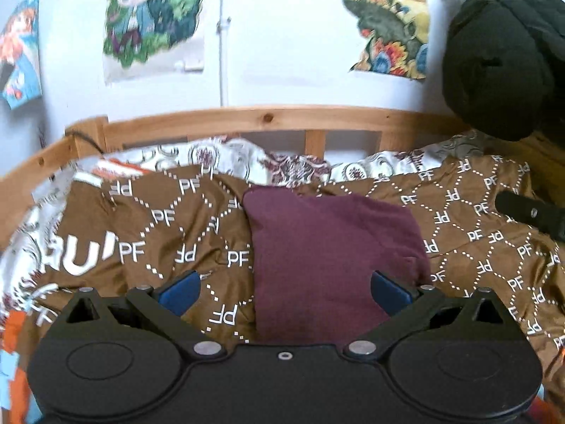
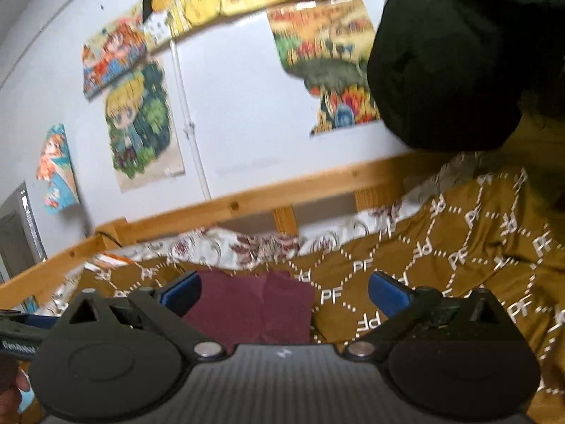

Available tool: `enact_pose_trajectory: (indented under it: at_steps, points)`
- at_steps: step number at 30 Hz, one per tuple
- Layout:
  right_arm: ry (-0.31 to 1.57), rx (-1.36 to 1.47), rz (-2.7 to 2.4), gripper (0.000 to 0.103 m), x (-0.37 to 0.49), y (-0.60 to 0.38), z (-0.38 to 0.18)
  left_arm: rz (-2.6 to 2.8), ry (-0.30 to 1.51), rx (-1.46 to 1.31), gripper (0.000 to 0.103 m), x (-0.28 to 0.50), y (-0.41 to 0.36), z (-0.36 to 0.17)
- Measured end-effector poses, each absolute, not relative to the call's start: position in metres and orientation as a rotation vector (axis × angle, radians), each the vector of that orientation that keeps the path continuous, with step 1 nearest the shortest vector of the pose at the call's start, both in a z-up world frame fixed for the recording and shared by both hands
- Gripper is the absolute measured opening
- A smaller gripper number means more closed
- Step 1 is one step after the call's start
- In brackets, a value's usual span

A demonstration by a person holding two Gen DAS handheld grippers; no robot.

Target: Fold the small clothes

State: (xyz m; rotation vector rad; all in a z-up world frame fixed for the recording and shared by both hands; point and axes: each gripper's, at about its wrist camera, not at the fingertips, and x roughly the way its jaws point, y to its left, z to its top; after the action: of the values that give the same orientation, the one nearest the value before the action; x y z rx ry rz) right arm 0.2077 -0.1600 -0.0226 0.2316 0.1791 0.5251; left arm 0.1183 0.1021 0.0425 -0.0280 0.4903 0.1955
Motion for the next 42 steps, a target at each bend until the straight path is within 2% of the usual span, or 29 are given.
enact_pose_trajectory:
  at_steps: [8, 18, 30, 42]
  points:
    - [0.102, 0.229, 0.514, 0.103, 0.156, -0.177, -0.011, 0.214, 0.436, -0.006, 0.102, 0.080, 0.084, 0.052]
    - [0.098, 0.138, 0.478, 0.103, 0.101, -0.186, -0.038, 0.245, 0.363, 0.050, 0.102, 0.049, 0.077, 0.026]
    - [0.249, 0.112, 0.450, 0.103, 0.102, -0.173, -0.096, 0.239, 0.572, -0.102, 0.102, 0.051, 0.101, -0.038]
    - [0.274, 0.107, 0.456, 0.103, 0.104, -0.165, -0.110, 0.268, 0.582, -0.147, 0.102, 0.047, 0.115, -0.047]
